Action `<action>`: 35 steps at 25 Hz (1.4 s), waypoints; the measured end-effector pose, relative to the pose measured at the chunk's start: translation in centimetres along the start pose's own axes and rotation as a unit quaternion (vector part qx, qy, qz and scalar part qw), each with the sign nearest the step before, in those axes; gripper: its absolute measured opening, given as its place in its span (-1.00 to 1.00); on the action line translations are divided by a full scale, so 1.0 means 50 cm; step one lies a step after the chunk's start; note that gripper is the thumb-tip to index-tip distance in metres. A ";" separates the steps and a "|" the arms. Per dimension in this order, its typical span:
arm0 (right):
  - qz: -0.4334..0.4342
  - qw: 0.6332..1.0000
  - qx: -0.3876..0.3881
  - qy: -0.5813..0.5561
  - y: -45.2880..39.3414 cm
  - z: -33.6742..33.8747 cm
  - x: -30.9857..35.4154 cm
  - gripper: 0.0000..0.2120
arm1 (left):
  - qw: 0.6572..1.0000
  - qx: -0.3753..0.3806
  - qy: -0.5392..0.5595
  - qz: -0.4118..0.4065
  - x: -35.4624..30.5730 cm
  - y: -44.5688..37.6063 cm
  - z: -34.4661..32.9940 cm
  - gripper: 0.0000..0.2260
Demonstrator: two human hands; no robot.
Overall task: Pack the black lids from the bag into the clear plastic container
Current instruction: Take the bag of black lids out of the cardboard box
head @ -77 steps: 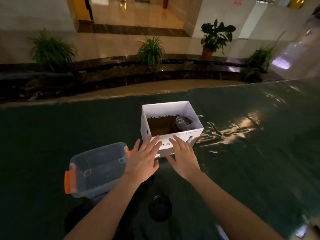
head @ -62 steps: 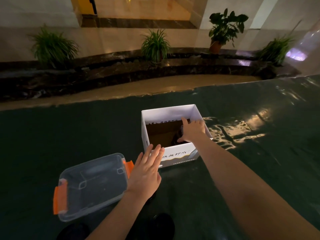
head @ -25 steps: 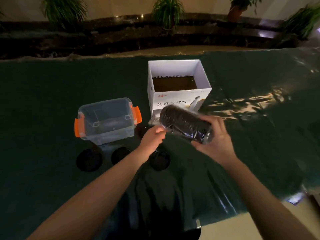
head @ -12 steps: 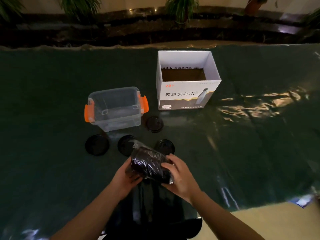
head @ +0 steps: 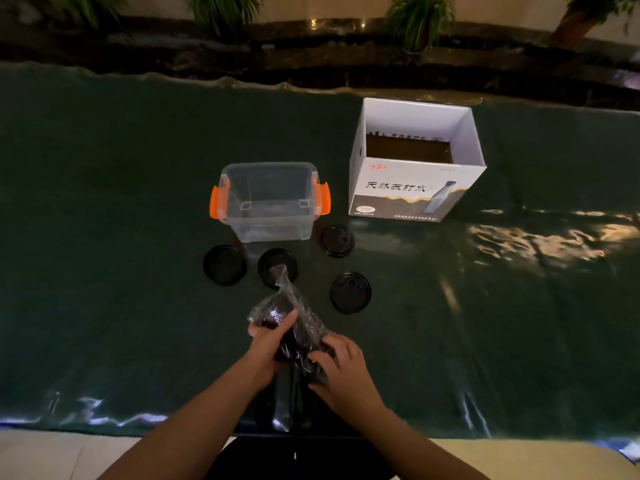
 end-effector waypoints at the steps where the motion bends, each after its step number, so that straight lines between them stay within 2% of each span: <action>1: -0.011 1.000 -0.007 -0.013 -0.004 0.004 0.006 -0.57 | 1.000 -0.012 0.000 -0.008 0.003 0.000 -0.004 -0.20; 4: -0.071 0.993 -0.033 -0.089 -0.016 0.013 0.035 -0.73 | 0.999 -0.012 -0.013 -0.041 -0.001 -0.003 0.001 -0.04; 6: -0.100 0.985 -0.028 -0.136 -0.026 0.008 0.057 -0.77 | 0.993 -0.024 -0.087 -0.071 -0.014 -0.005 0.018 0.06; 8: -0.146 0.973 0.001 -0.179 -0.033 -0.002 0.079 -0.83 | 0.979 -0.046 -0.176 -0.097 -0.027 -0.006 0.036 0.06; 10: -0.181 0.968 0.008 -0.174 -0.038 -0.014 0.091 -0.89 | 0.970 -0.059 -0.213 -0.104 -0.028 -0.010 0.050 -0.02; 13: -0.202 0.968 0.013 -0.147 -0.056 -0.014 0.100 -0.71 | 0.966 -0.058 -0.232 -0.095 -0.030 -0.019 0.057 -0.07; 17: -0.183 0.972 0.093 -0.116 -0.076 -0.006 0.086 -0.48 | 0.958 -0.050 -0.255 -0.121 -0.031 -0.014 0.060 -0.08; 19: -0.197 0.969 0.090 -0.122 -0.077 -0.003 0.070 -0.43 | 0.936 -0.075 -0.310 -0.147 -0.034 -0.001 0.075 -0.08; 20: -0.218 0.963 0.080 -0.134 -0.074 0.000 0.062 -0.39 | 0.906 -0.095 -0.367 -0.188 -0.036 0.011 0.086 -0.13; 21: -0.242 0.956 0.070 -0.148 -0.069 0.001 0.054 -0.35 | 0.848 -0.120 -0.444 -0.263 -0.037 0.021 0.099 -0.25; 23: -0.284 0.941 0.059 -0.173 -0.058 0.004 0.038 -0.33 | 0.664 -0.121 -0.603 -0.425 -0.037 0.034 0.112 -0.46; 24: -0.296 0.936 0.058 -0.180 -0.053 0.003 0.033 -0.34 | 0.581 -0.089 -0.670 -0.453 -0.038 0.037 0.114 -0.48; 25: -0.302 0.934 0.058 -0.183 -0.050 0.002 0.029 -0.35 | 0.536 -0.051 -0.715 -0.447 -0.037 0.038 0.111 -0.51; 26: -0.304 0.933 0.056 -0.183 -0.048 -0.001 0.027 -0.36 | 0.526 -0.026 -0.735 -0.426 -0.036 0.041 0.110 -0.58; 27: -0.305 0.933 0.053 -0.184 -0.047 -0.004 0.026 -0.37 | 0.551 -0.018 -0.729 -0.406 -0.035 0.043 0.109 -0.67; 29: -0.308 0.932 0.045 -0.185 -0.045 -0.009 0.024 -0.38 | 0.634 -0.035 -0.680 -0.365 -0.032 0.049 0.104 -0.80; 31: -0.311 0.930 0.038 -0.193 -0.040 -0.013 0.021 -0.44 | 0.680 -0.077 -0.657 -0.317 -0.026 0.057 0.103 -0.69; 34: -0.309 0.929 0.040 -0.199 -0.029 -0.016 0.018 -0.48 | 0.707 -0.165 -0.634 -0.266 -0.011 0.065 0.131 -0.46; 35: -0.307 0.930 0.042 -0.196 -0.025 -0.017 0.017 -0.46 | 0.729 -0.187 -0.605 -0.260 -0.007 0.066 0.143 -0.38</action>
Point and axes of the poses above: each hand's wrist, its own y-axis away from the middle knuckle, its own z-axis out of the back of the hand, x = y × z, the point moved 1 cm from there along -y, towards the middle knuckle, and after that the axes turned 5 degrees about z, right-handed, at the moved point
